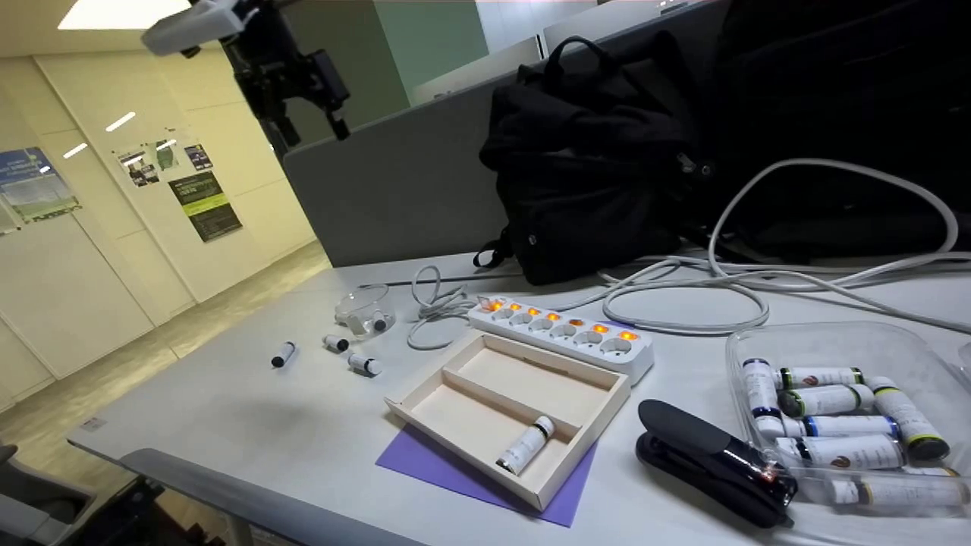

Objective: Turn off the switch of the third slot from left of the extension cord

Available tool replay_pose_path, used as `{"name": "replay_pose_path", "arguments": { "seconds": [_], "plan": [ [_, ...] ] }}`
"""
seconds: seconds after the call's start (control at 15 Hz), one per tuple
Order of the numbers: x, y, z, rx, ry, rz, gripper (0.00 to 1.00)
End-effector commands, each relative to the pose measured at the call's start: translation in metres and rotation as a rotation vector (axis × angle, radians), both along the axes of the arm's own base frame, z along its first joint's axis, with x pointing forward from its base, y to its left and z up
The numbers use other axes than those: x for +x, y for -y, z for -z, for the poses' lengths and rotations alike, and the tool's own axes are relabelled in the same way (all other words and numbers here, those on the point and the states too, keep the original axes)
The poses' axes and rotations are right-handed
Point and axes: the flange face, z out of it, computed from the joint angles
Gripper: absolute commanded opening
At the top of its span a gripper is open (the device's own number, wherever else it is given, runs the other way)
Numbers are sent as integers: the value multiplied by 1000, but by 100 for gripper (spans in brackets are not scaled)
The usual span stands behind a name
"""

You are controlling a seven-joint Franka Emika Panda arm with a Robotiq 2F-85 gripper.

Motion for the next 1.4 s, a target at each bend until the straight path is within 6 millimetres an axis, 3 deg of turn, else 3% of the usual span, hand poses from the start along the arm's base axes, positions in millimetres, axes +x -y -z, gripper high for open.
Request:
{"name": "replay_pose_path", "arguments": {
  "seconds": [0.0, 0.13, 0.27, 0.33, 0.47, 0.73, 0.8, 0.87, 0.93, 1.33],
  "plan": [
    [51, 78, 37, -69, 54, 164, 100],
    [69, 133, 64, -109, 37, 264, 100],
    [76, 166, 87, -95, -74, 332, 100],
    [58, 152, 79, -102, -16, 261, 100],
    [67, 174, 96, -107, -61, 297, 100],
    [74, 167, 95, -102, -68, 299, 100],
    [77, 168, 106, -93, -35, 313, 100],
    [82, 170, 114, -80, -2, 340, 75],
    [87, 171, 124, -58, 16, 362, 75],
    [110, 170, 195, 17, -7, 463, 31]
  ]
}}
